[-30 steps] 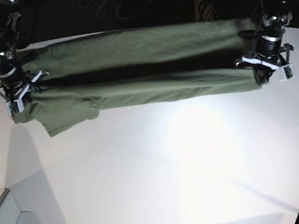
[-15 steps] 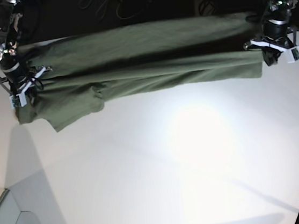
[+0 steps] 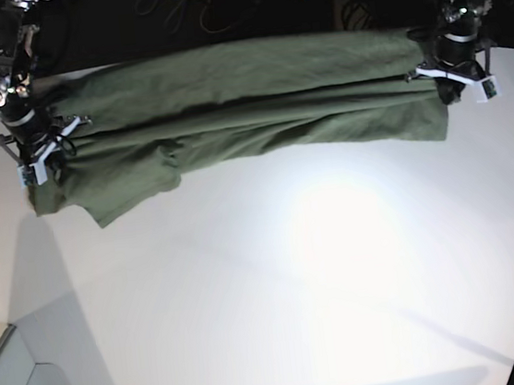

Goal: Layout the t-shirt on the table in an organized manner, then fold the t-shirt properly
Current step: 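Fold the hem with both grippers over toward the collar edge, then lower the folded hem with both grippers and adjust the fold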

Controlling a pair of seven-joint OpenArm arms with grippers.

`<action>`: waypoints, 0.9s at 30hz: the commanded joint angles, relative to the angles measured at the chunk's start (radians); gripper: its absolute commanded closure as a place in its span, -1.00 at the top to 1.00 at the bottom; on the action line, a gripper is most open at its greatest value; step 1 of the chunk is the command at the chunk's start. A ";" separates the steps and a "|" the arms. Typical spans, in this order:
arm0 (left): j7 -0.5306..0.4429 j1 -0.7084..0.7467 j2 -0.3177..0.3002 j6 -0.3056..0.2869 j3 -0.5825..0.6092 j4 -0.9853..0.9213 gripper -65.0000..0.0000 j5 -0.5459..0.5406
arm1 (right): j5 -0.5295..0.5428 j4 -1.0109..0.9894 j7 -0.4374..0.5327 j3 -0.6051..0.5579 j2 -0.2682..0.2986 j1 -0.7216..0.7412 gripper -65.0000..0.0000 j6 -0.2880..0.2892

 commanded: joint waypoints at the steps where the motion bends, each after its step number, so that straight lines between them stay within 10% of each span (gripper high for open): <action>1: 0.064 0.000 -0.005 0.007 0.021 -0.025 -0.99 0.006 | -0.012 0.005 -0.018 0.001 0.010 -0.001 -1.00 -0.004; 17: 0.062 -0.422 -0.013 0.007 0.030 -0.374 -0.99 -0.001 | -0.018 -0.116 -0.028 -0.034 0.018 0.169 -1.00 -0.004; 27: 0.060 -0.269 -0.005 0.007 0.029 0.064 -0.99 -0.002 | -0.018 -0.104 -0.028 -0.031 0.015 0.183 -1.00 -0.004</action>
